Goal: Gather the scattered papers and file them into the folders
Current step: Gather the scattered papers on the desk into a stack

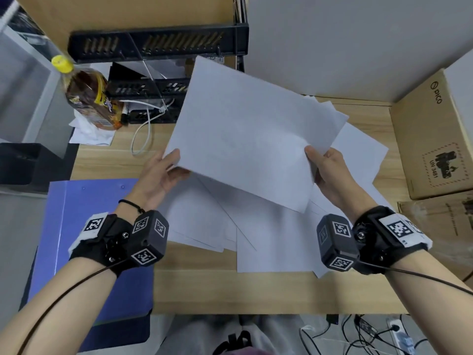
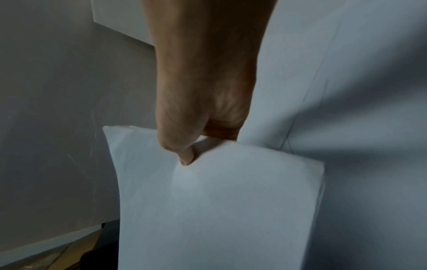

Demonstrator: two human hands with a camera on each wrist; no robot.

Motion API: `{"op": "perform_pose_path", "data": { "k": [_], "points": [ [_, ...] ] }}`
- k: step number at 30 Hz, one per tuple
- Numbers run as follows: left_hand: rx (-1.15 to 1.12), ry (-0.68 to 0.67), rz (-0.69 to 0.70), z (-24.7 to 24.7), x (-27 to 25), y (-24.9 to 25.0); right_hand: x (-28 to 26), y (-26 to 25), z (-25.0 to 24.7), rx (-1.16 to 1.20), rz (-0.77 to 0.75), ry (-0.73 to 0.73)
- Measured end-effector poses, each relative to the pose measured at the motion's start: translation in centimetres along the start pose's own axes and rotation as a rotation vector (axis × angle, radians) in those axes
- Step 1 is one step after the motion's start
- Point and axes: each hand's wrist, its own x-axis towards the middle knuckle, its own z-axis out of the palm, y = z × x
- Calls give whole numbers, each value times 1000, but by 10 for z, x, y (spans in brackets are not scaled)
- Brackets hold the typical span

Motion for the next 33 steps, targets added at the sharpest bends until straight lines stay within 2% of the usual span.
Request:
{"op": "perform_pose_path", "data": {
  "k": [4, 7, 12, 15, 18, 22, 25, 28, 30, 31, 33],
  "points": [
    [-9, -138, -95, 23, -8, -6, -5, 7, 25, 171, 58, -22],
    [71, -192, -181, 38, -10, -7, -10, 18, 46, 167, 108, -47],
    [208, -182, -181, 19, -7, -15, -19, 30, 45, 32, 179, -127],
    [314, -189, -232, -10, -10, -24, -21, 35, 30, 48, 218, -238],
    [410, -271, -323, -32, -21, -29, -16, 43, 25, 7, 329, -374],
    [551, -376, -458, -46, -37, -29, -14, 45, 50, -155, 481, -601],
    [654, -401, -493, -56, -44, -30, -22, 43, 79, -282, 546, -715],
    [617, -340, -437, -78, -56, -28, -20, 50, 107, -378, 589, -796],
    [617, -224, -337, -102, -65, -28, -19, 59, 132, -435, 559, -823],
    [599, -125, -279, -113, -70, -28, -17, 66, 143, -455, 534, -811],
    [538, 172, -143, -138, -82, -29, -18, 79, 166, -469, 497, -773]
  ]
}}
